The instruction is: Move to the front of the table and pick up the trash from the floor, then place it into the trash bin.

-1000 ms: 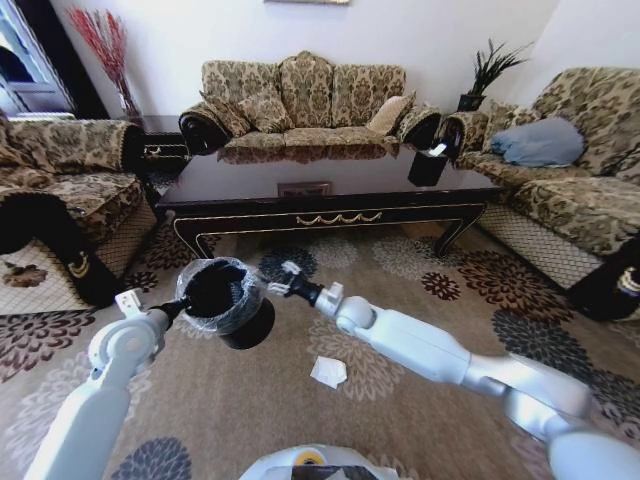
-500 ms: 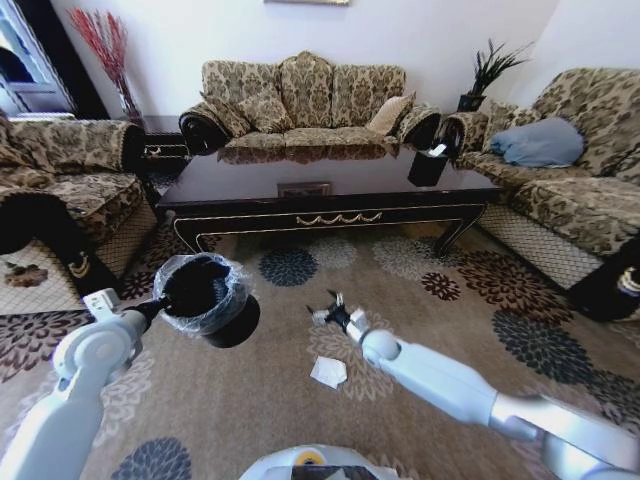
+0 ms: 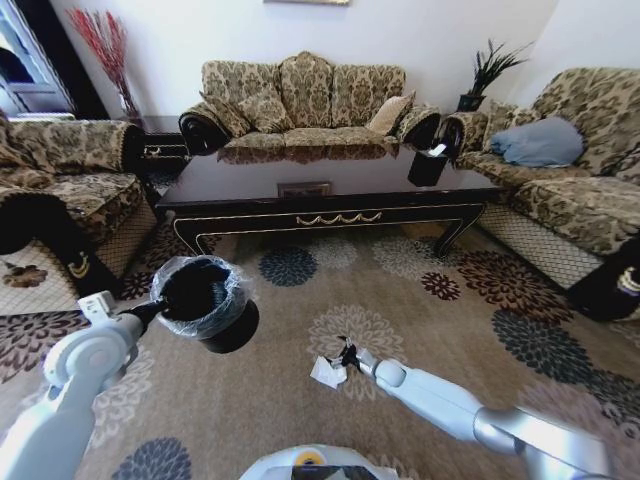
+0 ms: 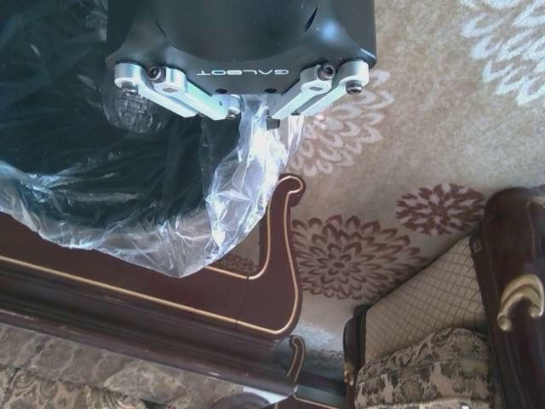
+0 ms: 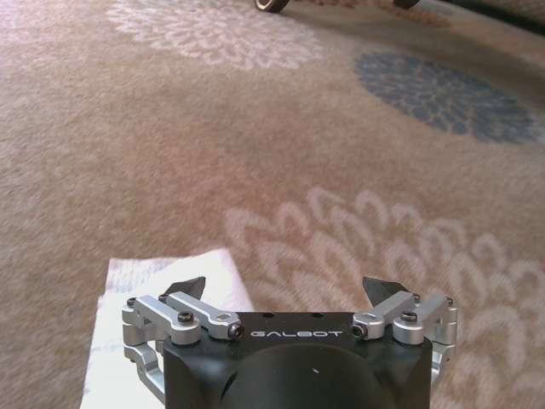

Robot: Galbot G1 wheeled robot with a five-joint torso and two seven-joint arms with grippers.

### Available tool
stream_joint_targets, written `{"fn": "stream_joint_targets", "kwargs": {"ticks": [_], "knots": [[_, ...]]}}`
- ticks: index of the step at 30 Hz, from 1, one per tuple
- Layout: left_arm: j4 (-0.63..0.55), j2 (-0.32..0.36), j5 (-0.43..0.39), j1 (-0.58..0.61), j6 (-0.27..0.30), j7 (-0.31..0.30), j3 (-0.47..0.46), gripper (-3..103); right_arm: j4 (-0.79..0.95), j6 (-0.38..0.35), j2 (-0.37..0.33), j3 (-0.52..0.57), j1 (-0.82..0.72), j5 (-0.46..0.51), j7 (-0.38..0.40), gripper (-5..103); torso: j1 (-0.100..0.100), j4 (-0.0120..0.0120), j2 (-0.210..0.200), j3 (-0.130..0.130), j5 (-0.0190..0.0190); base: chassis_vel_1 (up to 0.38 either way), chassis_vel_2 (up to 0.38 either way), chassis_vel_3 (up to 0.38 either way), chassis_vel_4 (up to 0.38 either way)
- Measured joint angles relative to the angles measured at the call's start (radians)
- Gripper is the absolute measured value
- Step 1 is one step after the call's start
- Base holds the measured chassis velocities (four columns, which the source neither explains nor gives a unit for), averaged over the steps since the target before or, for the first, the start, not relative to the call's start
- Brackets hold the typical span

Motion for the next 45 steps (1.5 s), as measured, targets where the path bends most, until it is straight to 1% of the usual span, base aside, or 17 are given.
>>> {"fn": "stream_joint_targets", "kwargs": {"ticks": [10, 15, 21, 24, 26, 29, 31, 34, 36, 37, 38, 39, 40, 41, 43, 44, 45], "knots": [[0.024, -0.003, 0.009, -0.031, 0.000, 0.002, 0.027, 4, 0.004, -0.031, -0.012, 0.005, -0.012, 0.087, -0.049, 100, 0.000, -0.0002, 0.000, 0.000, 0.0001, 0.000, 0.000, 0.000, 0.000], [0.031, -0.005, 0.018, -0.030, 0.000, 0.003, 0.030, 4, -0.004, -0.052, -0.007, 0.009, -0.019, 0.131, -0.096, 100, 0.000, 0.0000, 0.000, 0.000, 0.0000, 0.000, 0.000, 0.000, 0.000], [0.032, -0.005, 0.018, -0.028, 0.000, 0.004, 0.030, 4, -0.011, -0.055, -0.003, 0.002, -0.020, 0.132, -0.112, 103, 0.000, 0.0000, 0.000, 0.000, 0.0000, 0.000, 0.000, 0.000, 0.000], [0.033, -0.004, 0.018, -0.028, -0.001, 0.004, 0.029, 4, -0.012, -0.055, -0.005, 0.000, -0.023, 0.118, -0.111, 84, 0.000, 0.0000, 0.000, 0.000, 0.0001, 0.000, 0.000, 0.000, 0.000], [0.033, -0.005, 0.018, -0.029, -0.001, 0.004, 0.029, 4, -0.012, -0.055, -0.006, 0.000, -0.023, 0.115, -0.111, 84, 0.000, 0.0000, 0.000, 0.000, 0.0000, 0.000, 0.000, 0.000, 0.000], [0.033, -0.008, 0.018, -0.030, -0.001, 0.004, 0.031, 4, -0.012, -0.052, -0.012, 0.004, -0.024, 0.102, -0.111, 68, 0.000, 0.0000, 0.000, 0.000, 0.0000, 0.000, 0.000, 0.000, 0.000], [0.032, -0.009, 0.019, -0.030, -0.001, 0.004, 0.031, 4, -0.013, -0.051, -0.012, 0.004, -0.023, 0.099, -0.112, 68, 0.000, -0.0001, 0.000, 0.000, 0.0000, 0.000, 0.000, 0.000, 0.000], [0.028, -0.012, 0.020, -0.027, -0.001, 0.004, 0.033, 4, -0.018, -0.039, -0.015, 0.015, -0.026, 0.085, -0.115, 51, 0.000, -0.0001, 0.000, 0.000, 0.0000, 0.000, 0.000, 0.000, 0.000], [0.027, -0.013, 0.021, -0.025, -0.001, 0.004, 0.033, 4, -0.018, -0.033, -0.016, 0.020, -0.029, 0.082, -0.116, 51, 0.000, -0.0001, 0.000, 0.000, 0.0001, 0.000, 0.000, 0.000, 0.000], [0.026, -0.013, 0.022, -0.023, -0.002, 0.004, 0.033, 4, -0.015, -0.028, -0.017, 0.024, -0.032, 0.080, -0.118, 40, 0.000, -0.0001, 0.000, 0.000, 0.0001, 0.000, 0.000, 0.000, 0.000], [0.025, -0.014, 0.023, -0.022, -0.002, 0.004, 0.033, 4, -0.012, -0.022, -0.019, 0.028, -0.035, 0.077, -0.121, 35, 0.000, -0.0001, 0.000, 0.000, 0.0000, 0.000, 0.000, 0.000, 0.000], [0.024, -0.015, 0.024, -0.021, -0.002, 0.004, 0.033, 4, -0.006, -0.015, -0.021, 0.032, -0.038, 0.074, -0.126, 35, 0.000, -0.0001, 0.000, 0.000, 0.0001, 0.000, 0.000, 0.000, 0.000], [0.022, -0.016, 0.025, -0.020, -0.002, 0.004, 0.033, 4, -0.001, -0.007, -0.024, 0.036, -0.041, 0.071, -0.132, 29, 0.000, 0.0000, 0.000, 0.000, 0.0001, 0.000, 0.000, 0.000, 0.000], [0.022, -0.016, 0.025, -0.020, -0.002, 0.004, 0.033, 4, -0.001, -0.007, -0.024, 0.036, -0.041, 0.071, -0.132, 29, 0.000, 0.0000, 0.000, 0.000, 0.0001, 0.000, 0.000, 0.000, 0.000], [0.019, -0.016, 0.026, -0.019, -0.002, 0.004, 0.035, 4, 0.011, 0.017, -0.035, 0.047, -0.048, 0.059, -0.160, 19, 0.000, -0.0001, 0.000, 0.000, 0.0001, 0.000, 0.000, 0.000, 0.000], [0.019, -0.016, 0.026, -0.019, -0.002, 0.004, 0.035, 4, 0.011, 0.017, -0.035, 0.047, -0.048, 0.059, -0.160, 19, 0.000, -0.0001, 0.000, 0.000, 0.0001, 0.000, 0.000, 0.000, 0.000], [0.019, -0.016, 0.026, -0.019, -0.002, 0.004, 0.035, 4, 0.013, 0.021, -0.037, 0.050, -0.050, 0.057, -0.165, 13, 0.000, -0.0001, 0.000, 0.000, 0.0001, 0.000, 0.000, 0.000, 0.000]]}}
